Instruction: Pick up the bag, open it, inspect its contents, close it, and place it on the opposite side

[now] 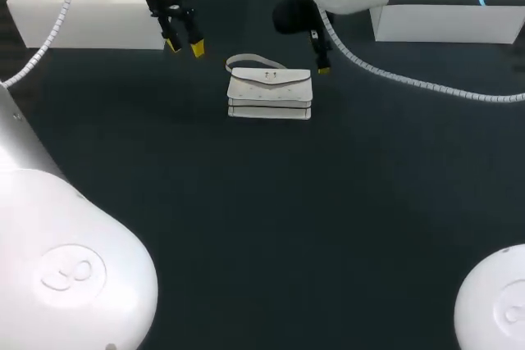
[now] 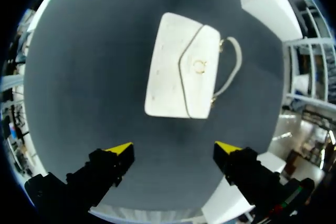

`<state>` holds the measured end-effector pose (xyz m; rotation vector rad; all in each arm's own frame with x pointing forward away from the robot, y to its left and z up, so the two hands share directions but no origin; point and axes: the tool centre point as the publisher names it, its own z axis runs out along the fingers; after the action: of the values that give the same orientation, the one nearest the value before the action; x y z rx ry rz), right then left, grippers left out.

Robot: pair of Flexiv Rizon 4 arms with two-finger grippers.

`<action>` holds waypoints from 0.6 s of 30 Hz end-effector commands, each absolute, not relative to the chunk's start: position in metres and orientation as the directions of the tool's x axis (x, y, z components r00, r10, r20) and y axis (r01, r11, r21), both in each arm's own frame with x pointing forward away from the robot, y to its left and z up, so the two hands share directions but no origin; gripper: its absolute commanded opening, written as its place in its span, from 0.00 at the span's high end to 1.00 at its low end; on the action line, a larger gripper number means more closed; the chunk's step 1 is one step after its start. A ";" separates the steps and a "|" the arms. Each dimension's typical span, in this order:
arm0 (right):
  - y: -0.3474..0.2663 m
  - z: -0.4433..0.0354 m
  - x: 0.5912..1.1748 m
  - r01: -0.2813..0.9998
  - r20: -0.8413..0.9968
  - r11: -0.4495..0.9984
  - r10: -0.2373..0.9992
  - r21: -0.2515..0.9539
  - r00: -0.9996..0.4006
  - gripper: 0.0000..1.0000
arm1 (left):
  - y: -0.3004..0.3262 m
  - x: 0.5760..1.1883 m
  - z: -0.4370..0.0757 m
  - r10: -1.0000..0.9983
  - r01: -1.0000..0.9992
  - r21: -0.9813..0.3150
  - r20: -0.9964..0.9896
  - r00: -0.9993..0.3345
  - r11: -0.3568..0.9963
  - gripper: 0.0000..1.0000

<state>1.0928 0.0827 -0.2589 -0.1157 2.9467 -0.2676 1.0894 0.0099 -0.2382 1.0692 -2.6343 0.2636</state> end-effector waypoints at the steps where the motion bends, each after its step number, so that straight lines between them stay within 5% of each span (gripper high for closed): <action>1: 0.082 -0.261 1.086 -0.055 -0.268 0.981 -0.105 -0.187 -0.958 0.00 | 0.010 1.092 -0.233 -0.638 -0.678 -0.038 0.306 -0.707 0.734 0.00; 18: 0.095 -0.266 1.077 -0.034 -0.422 0.988 -0.096 -0.154 -0.901 0.00 | 0.004 1.102 -0.215 -0.527 -0.506 -0.291 0.006 -0.850 0.812 0.00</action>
<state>1.0816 0.0971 -0.2626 -0.0866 2.7916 -0.2209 1.1217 0.0050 -0.2164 0.8059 -2.9301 0.3539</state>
